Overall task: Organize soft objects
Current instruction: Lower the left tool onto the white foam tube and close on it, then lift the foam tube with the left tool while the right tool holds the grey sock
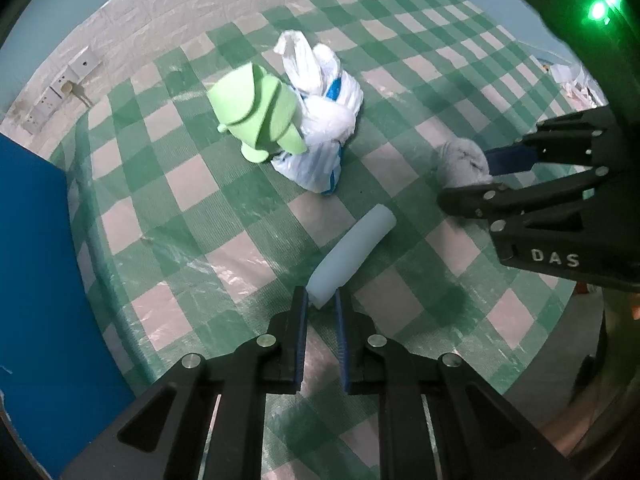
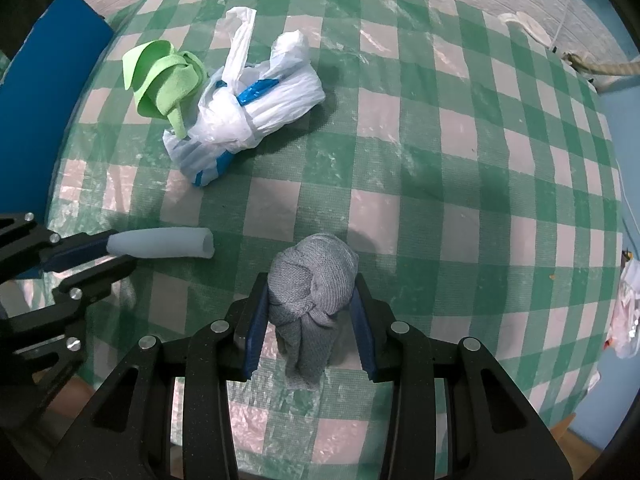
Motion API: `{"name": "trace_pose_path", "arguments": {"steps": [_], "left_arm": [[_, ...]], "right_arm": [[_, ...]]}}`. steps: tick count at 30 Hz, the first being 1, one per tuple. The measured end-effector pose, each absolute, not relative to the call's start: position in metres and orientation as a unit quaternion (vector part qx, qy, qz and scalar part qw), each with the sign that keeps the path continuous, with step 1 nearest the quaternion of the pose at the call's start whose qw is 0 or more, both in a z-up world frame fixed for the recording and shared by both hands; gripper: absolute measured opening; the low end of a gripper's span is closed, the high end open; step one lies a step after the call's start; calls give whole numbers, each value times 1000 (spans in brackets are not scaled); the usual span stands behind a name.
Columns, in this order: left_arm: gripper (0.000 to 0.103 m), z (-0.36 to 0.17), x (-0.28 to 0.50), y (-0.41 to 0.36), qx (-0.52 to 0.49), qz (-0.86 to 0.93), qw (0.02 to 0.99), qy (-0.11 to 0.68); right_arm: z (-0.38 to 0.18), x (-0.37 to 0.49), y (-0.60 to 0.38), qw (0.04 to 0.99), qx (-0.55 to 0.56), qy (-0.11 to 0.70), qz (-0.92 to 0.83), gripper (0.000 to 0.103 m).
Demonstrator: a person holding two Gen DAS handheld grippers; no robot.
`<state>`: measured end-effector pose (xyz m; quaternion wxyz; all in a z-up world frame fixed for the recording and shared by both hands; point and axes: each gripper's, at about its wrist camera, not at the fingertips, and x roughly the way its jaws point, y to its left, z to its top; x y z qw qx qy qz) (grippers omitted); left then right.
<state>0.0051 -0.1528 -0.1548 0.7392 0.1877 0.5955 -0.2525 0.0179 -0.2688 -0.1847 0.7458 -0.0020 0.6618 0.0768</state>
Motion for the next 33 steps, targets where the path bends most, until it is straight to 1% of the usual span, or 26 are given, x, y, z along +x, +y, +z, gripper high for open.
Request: {"name": "trace_pose_path", "arguments": {"steps": [9, 18, 21, 26, 28, 29, 33], "left_arm": [[7, -133, 4, -153, 192, -246, 761, 569], [8, -133, 9, -157, 197, -255, 762, 562], [13, -138, 13, -160, 199, -265, 754, 567], [35, -145, 17, -166, 206, -272, 746, 572], [40, -145, 17, -167, 207, -276, 750, 565], [41, -145, 18, -169, 207, -278, 750, 563], [42, -148, 19, -174, 207, -288, 746, 563]], "right_arm": [[-174, 20, -272, 754, 0, 652, 78, 38], [-163, 22, -263, 759, 0, 646, 82, 38], [-162, 23, -262, 759, 1, 646, 81, 38], [-165, 16, -273, 756, 5, 650, 76, 38], [-167, 17, -273, 755, 6, 651, 75, 38], [-168, 17, -274, 755, 7, 651, 75, 38], [-172, 21, -275, 756, 10, 650, 76, 38]]}}
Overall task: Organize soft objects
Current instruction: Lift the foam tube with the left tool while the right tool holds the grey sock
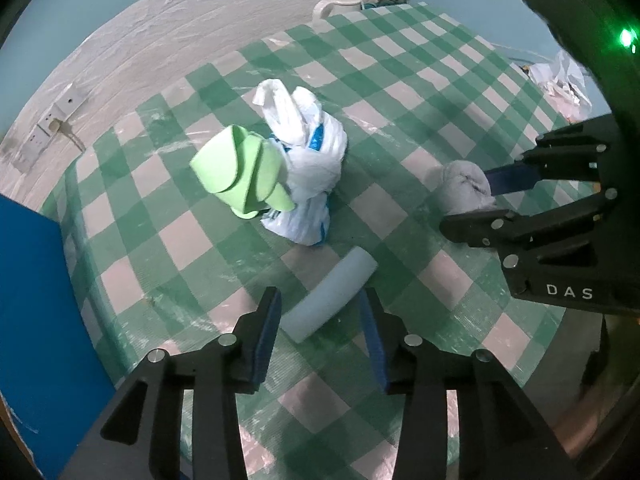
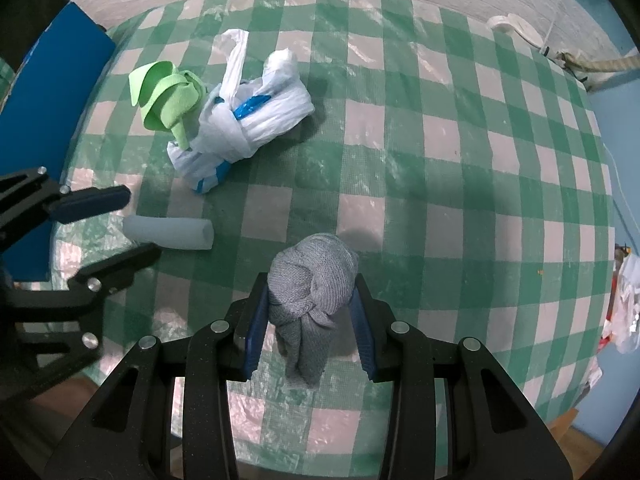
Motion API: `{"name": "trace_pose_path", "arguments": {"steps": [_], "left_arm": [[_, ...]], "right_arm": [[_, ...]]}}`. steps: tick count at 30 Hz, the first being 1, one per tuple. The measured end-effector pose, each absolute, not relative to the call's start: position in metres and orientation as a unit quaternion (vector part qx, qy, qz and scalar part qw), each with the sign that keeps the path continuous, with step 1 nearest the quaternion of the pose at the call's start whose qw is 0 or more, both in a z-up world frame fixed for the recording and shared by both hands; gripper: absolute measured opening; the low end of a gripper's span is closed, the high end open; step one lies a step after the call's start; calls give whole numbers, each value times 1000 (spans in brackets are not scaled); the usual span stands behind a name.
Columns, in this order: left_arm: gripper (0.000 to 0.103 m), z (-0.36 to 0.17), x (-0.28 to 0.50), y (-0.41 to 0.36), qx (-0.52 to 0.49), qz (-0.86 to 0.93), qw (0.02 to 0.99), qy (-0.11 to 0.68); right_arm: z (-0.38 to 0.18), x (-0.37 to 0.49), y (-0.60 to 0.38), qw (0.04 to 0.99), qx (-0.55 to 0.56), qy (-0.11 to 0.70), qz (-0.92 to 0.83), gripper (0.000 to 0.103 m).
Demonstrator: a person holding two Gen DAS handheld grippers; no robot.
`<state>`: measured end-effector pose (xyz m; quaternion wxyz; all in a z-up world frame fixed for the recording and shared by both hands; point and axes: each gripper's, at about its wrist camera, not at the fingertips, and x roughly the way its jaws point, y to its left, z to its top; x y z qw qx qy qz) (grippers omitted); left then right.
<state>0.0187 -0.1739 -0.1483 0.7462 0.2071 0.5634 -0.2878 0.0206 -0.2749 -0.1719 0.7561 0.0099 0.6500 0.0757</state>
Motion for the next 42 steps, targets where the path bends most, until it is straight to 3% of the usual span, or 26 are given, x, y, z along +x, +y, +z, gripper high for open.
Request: {"name": "trace_pose_path", "arguments": {"steps": [13, 15, 16, 25, 42], "left_arm": [[43, -158, 24, -184, 214, -284, 747, 562], [36, -160, 24, -186, 217, -284, 747, 560], [27, -160, 22, -186, 224, -282, 750, 555], [9, -161, 21, -184, 233, -279, 756, 545], [7, -132, 14, -169, 206, -278, 775, 529]], "right_arm": [[-175, 21, -283, 756, 12, 650, 75, 38], [-176, 21, -283, 756, 12, 651, 74, 38], [-177, 20, -283, 755, 12, 651, 74, 38], [-175, 23, -276, 757, 9, 648, 79, 38], [-161, 21, -266, 764, 2, 640, 81, 38]]}}
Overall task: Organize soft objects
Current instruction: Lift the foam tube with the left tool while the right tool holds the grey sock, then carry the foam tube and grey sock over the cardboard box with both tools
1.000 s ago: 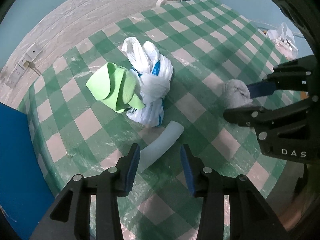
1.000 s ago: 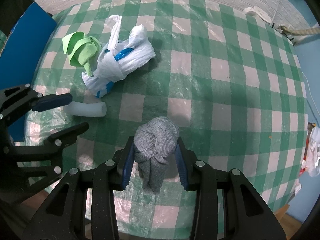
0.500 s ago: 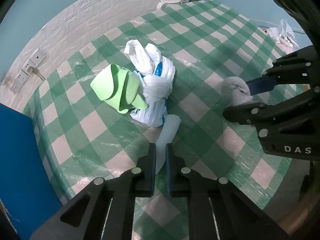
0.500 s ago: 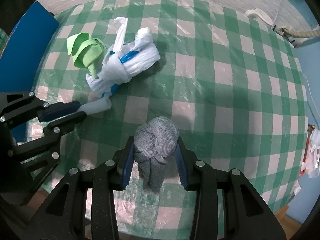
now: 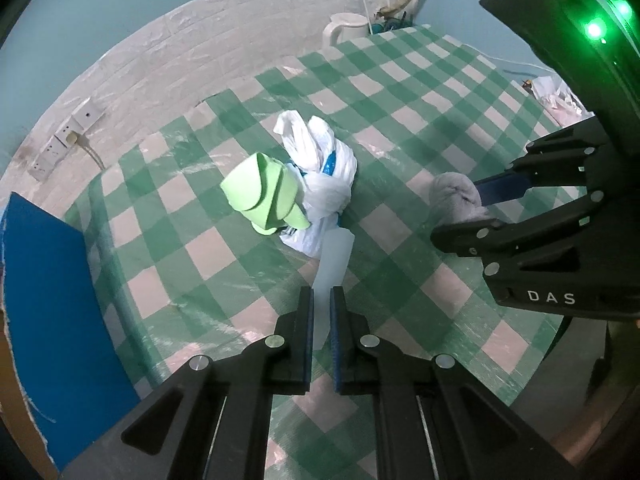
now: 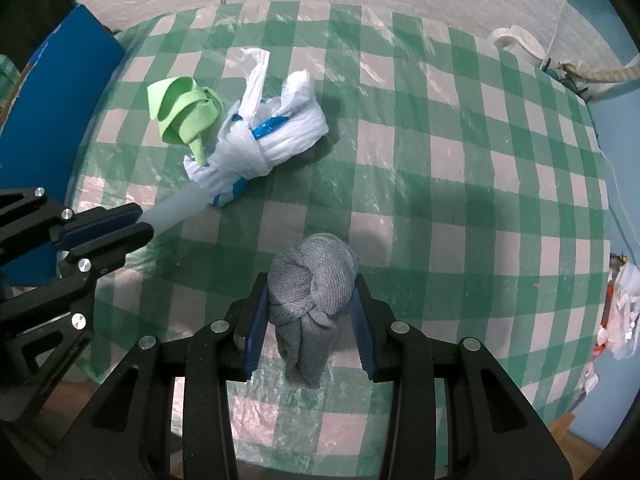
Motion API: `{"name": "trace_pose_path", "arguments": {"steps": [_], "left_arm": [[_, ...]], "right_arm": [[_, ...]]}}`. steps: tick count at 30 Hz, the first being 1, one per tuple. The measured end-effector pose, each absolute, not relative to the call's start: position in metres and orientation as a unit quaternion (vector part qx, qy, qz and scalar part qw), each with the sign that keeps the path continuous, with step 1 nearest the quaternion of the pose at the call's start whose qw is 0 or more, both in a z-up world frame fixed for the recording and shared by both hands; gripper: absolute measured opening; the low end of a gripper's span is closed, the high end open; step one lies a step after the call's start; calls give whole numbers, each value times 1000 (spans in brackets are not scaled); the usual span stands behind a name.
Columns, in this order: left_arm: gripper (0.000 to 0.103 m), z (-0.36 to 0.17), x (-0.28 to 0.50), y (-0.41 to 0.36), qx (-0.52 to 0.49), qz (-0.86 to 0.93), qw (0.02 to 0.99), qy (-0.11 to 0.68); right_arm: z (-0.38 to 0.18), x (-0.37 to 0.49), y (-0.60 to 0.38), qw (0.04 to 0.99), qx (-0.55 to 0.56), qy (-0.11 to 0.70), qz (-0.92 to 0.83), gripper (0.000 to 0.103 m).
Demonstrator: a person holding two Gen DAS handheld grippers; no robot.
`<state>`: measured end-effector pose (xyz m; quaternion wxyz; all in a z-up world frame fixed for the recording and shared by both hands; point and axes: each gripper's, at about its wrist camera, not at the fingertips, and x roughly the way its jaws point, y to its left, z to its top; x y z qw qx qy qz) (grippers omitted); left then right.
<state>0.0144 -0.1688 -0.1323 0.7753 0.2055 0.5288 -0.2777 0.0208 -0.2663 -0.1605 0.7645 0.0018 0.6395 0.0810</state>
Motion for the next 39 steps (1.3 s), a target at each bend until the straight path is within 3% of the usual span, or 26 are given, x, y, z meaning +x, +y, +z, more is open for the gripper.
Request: {"name": "trace_pose_path", "arguments": {"steps": [39], "left_arm": [[7, -55, 6, -106, 191, -193, 831, 485]], "right_arm": [[-57, 2, -207, 814, -53, 565, 129, 38]]}}
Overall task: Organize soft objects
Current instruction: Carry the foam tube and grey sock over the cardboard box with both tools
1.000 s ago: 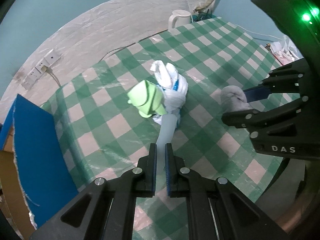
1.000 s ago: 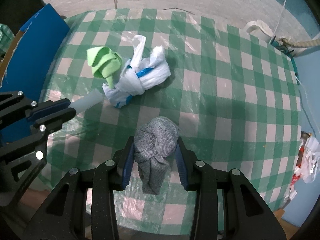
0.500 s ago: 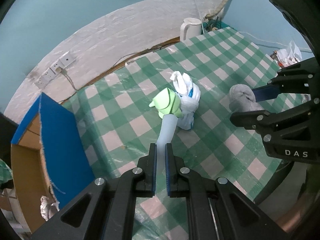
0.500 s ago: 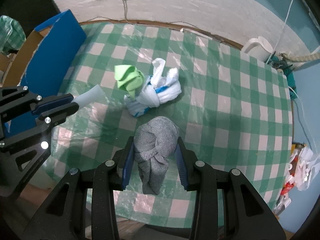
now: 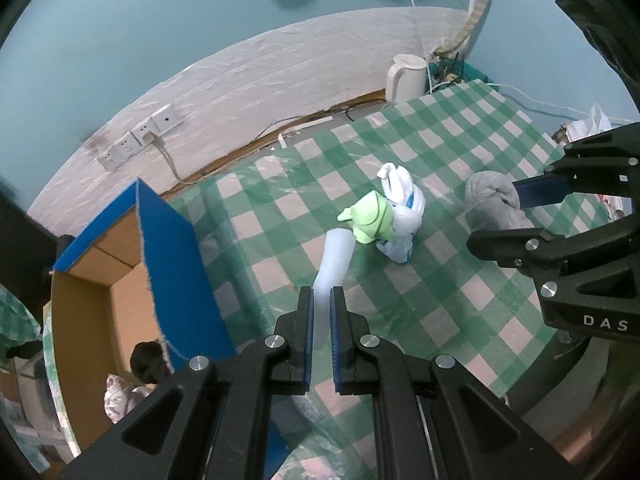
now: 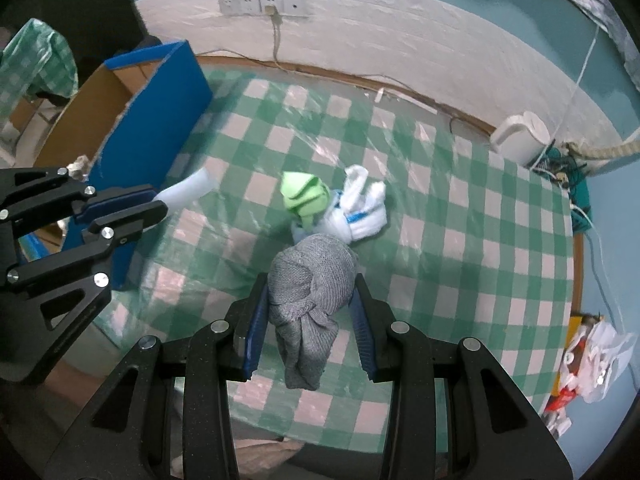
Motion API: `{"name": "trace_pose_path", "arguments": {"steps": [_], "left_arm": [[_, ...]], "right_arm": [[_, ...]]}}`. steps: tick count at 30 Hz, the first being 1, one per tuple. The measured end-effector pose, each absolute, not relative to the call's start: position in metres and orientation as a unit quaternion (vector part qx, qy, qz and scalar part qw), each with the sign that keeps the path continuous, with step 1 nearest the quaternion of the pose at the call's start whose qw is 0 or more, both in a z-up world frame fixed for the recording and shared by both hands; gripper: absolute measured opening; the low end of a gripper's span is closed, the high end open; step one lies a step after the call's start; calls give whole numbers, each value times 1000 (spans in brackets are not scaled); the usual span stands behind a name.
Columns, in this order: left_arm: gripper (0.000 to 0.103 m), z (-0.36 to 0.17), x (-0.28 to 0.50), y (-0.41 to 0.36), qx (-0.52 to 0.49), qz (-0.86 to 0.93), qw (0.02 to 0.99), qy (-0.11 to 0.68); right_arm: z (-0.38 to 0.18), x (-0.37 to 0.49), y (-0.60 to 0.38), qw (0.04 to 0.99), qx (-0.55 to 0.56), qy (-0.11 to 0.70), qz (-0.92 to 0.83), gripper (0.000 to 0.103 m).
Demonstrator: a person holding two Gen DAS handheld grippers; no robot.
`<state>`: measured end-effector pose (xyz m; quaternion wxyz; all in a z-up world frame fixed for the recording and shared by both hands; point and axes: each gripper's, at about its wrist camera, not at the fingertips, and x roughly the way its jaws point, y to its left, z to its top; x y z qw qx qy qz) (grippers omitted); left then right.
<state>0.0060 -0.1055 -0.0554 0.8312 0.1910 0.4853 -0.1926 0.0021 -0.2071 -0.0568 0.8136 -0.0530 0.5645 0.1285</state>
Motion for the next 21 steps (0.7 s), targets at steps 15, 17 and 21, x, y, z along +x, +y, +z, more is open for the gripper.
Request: {"name": "trace_pose_path", "arguments": {"steps": [15, 17, 21], "left_arm": [[7, -27, 2, -67, 172, -161, 852, 468], [7, -23, 2, -61, 169, -158, 855, 464], [7, -18, 2, -50, 168, -147, 860, 458]], "right_arm": [[-28, 6, -166, 822, -72, 542, 157, 38], [-26, 7, -159, 823, -74, 540, 162, 38], [-21, 10, -145, 822, -80, 537, 171, 38]]}}
